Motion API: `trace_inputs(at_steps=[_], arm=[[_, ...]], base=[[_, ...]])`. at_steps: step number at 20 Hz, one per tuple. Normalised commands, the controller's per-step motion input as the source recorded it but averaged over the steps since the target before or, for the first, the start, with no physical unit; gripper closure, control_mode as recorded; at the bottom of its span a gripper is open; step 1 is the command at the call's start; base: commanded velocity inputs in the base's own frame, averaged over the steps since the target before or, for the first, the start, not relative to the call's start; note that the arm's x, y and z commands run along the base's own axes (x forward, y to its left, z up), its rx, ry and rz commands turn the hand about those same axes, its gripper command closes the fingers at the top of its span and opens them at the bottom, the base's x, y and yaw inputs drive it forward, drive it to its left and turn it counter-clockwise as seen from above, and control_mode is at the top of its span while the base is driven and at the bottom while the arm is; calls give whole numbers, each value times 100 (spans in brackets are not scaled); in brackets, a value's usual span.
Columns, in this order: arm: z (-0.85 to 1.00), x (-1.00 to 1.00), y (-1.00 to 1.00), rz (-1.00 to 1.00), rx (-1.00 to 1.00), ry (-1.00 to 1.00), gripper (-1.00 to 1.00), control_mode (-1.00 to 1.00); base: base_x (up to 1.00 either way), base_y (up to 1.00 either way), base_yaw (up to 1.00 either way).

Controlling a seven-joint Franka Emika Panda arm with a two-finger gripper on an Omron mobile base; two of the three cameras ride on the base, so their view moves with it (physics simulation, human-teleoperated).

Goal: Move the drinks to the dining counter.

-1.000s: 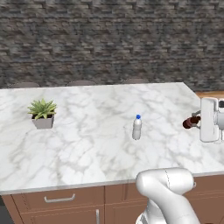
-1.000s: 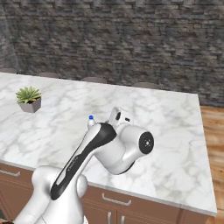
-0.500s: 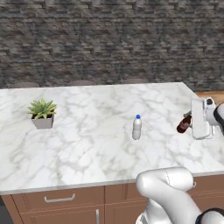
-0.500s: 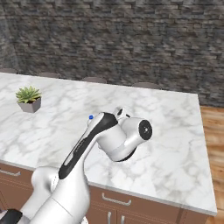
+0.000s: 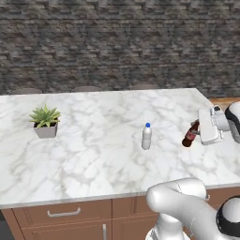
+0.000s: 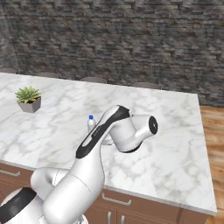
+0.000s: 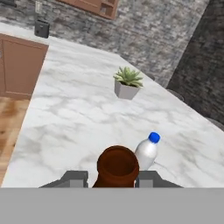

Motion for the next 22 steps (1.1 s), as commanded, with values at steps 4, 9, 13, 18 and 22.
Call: trace_inputs(at_steps=[4,9,13,18,22], arm=[[-11,23,0,-1,16,6,100,-100],[-17,19,16,-5,1,0,100,-100],[-16,25,1,-9,-3,0,100,-100],[-22,25,0,-12,-10,0,100,-100],[-29,10,0,-13,-15,-1,100,-100]], base=[[0,0,0],[0,0,0],[0,0,0],[0,0,0],[0,0,0]])
